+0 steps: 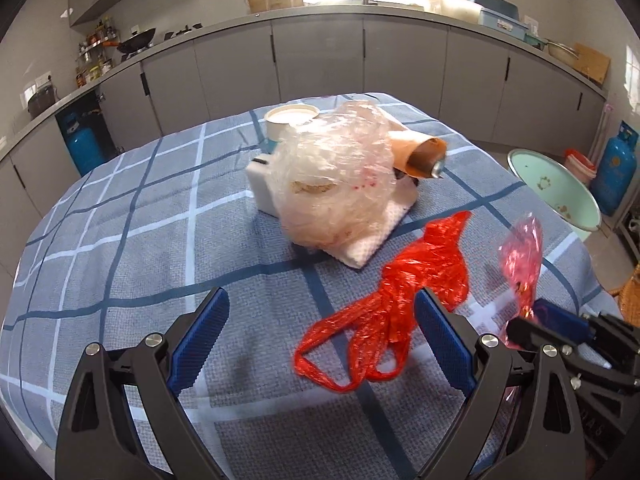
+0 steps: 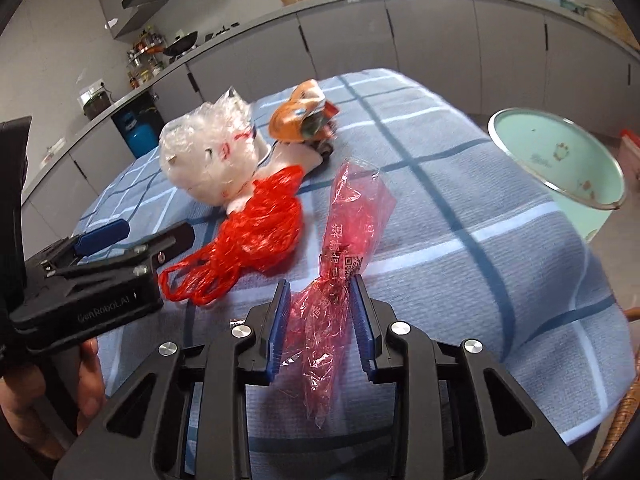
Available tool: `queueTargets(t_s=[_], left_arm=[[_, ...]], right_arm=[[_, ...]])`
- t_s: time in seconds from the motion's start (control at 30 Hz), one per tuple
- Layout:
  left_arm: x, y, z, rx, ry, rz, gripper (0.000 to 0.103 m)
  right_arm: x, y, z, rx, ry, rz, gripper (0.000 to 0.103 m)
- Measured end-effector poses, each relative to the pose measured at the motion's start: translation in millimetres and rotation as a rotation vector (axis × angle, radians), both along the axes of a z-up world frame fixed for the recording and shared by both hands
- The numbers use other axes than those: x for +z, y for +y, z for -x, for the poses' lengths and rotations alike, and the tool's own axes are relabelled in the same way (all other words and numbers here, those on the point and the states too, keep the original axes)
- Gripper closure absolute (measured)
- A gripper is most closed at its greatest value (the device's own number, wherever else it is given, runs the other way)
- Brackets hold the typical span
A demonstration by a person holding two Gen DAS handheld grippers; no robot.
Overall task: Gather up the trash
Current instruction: 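Grasp the pink plastic bag with the right tool while the left grasps the red plastic bag, then carry both bags over the green basin and open both tools to drop them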
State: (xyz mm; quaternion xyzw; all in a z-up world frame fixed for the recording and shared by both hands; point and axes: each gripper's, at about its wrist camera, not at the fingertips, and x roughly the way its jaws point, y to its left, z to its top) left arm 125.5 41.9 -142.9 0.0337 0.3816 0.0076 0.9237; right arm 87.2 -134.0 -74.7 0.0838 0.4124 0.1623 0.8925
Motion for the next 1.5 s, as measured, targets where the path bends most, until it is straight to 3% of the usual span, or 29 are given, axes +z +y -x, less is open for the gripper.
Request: queueTargets(t_s=[0.2, 0.37, 0.47, 0.53, 0.73, 0.9, 1.23, 1.5], left_arm=[[-10, -21, -9, -0.061, 0.009, -0.027, 0.012], [-17, -29, -18, -0.096, 0.045, 0.003, 0.021], [-22, -31, -23, -0.121, 0.063, 0.023, 0.033], [-28, -31, -26, -0.136, 0.097, 0.058, 0.053], [-37, -29, -27, -0.152, 0.134, 0.096, 0.089], [-28, -28, -15, -0.172, 0.109, 0.102, 0.093], [24, -38, 15, -0.178, -0.050, 0.059, 0.094], [40, -48, 21, -0.186, -0.090, 0.032, 0.094]], right_arm=[[4, -16, -2, -0.062, -0.046, -0.002, 0.072], [2, -23, -3, -0.081, -0.046, 0.003, 0.072], [0, -23, -5, -0.082, -0.045, 0.002, 0.072], [1, -22, -4, -0.081, -0.052, 0.008, 0.072], [2, -18, -2, -0.074, -0.065, 0.022, 0.072], [6, -18, 0, -0.079, -0.089, 0.029, 0.072], [15, -33, 4, -0.122, -0.131, 0.018, 0.072], [15, -46, 4, -0.154, -0.139, -0.006, 0.072]])
